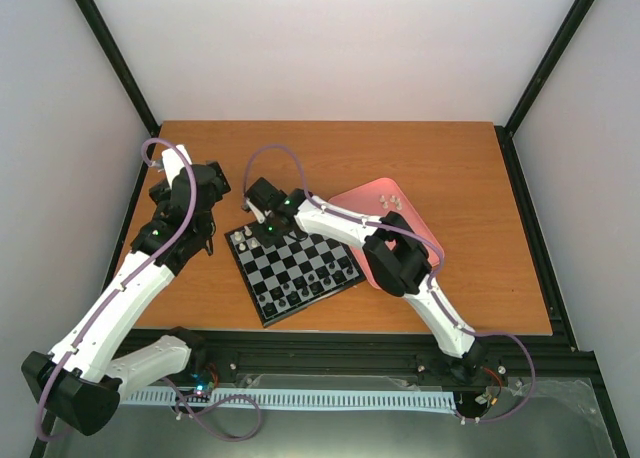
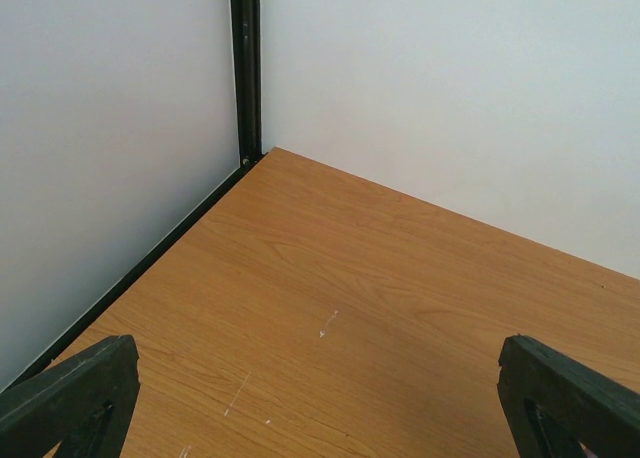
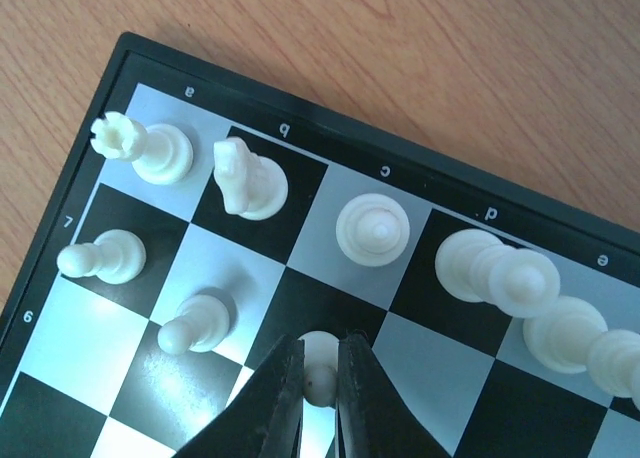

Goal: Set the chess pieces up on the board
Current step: Place the chess piece on the chessboard.

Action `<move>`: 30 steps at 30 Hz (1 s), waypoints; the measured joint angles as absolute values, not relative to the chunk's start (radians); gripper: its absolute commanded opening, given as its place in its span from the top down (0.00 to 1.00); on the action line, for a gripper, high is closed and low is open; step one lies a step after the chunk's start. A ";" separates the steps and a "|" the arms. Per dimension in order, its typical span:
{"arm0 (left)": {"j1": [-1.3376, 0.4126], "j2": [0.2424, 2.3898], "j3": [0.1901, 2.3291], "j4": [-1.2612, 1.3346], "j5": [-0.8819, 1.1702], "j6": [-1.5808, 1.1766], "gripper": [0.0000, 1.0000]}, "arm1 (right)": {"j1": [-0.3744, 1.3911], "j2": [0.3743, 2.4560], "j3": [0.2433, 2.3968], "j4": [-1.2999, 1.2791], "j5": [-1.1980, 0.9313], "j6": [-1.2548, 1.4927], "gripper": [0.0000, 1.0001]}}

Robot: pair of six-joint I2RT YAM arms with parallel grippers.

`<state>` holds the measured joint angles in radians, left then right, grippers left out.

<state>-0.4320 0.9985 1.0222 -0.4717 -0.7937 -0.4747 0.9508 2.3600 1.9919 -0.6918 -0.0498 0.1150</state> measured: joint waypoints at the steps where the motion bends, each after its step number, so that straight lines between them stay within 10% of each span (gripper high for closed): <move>1: -0.432 0.999 1.022 -0.472 -0.794 -0.475 0.00 | 0.951 2.361 1.995 -0.694 -0.051 0.115 0.90; 30: -0.432 0.999 1.022 -0.472 -0.797 -0.475 0.00 | 0.958 2.393 2.030 -0.719 -0.039 0.099 0.74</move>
